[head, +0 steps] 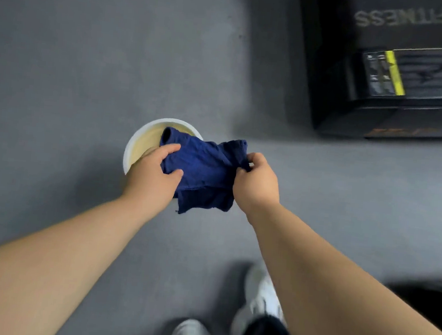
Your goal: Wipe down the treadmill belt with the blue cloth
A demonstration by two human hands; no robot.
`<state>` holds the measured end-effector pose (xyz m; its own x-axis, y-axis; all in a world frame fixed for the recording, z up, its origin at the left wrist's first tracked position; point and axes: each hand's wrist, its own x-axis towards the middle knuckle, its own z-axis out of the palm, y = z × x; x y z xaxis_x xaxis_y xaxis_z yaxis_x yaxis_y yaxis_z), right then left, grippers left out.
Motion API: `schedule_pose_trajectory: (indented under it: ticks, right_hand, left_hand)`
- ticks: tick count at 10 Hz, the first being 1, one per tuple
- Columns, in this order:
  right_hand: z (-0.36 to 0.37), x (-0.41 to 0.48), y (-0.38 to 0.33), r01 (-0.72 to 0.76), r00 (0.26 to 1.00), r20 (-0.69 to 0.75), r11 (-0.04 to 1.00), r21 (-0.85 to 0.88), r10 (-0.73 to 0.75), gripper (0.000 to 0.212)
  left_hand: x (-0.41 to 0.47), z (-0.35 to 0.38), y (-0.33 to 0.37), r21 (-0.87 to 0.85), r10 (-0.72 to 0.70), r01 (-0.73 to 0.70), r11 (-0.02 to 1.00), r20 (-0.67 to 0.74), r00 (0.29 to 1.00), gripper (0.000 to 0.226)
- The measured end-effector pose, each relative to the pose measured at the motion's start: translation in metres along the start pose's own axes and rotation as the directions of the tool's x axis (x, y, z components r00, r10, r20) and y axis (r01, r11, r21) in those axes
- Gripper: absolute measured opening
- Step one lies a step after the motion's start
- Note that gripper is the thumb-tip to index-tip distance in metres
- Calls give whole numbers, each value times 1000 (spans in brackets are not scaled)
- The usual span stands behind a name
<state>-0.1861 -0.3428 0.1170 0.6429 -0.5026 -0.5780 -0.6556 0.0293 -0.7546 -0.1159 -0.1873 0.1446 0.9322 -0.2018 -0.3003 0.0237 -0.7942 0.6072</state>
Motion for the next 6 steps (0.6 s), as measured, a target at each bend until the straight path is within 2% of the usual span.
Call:
schedule_pose_trajectory:
  ticks: [2, 3, 5, 6]
  right_hand:
    - [53, 80, 21, -35, 997, 72, 995, -96, 42, 19]
    - [75, 109, 39, -74, 996, 49, 994, -79, 78, 19]
    - [104, 147, 60, -153, 987, 33, 979, -135, 159, 16]
    - [111, 152, 58, -217, 976, -41, 972, -86, 214, 39]
  left_hand:
    - [88, 34, -52, 45, -79, 79, 996, 10, 997, 52]
    - [116, 57, -78, 52, -83, 81, 995, 44, 996, 53]
    - [149, 86, -118, -49, -70, 84, 995, 229, 971, 55]
    - [159, 88, -124, -4, -146, 156, 988, 333, 931, 59]
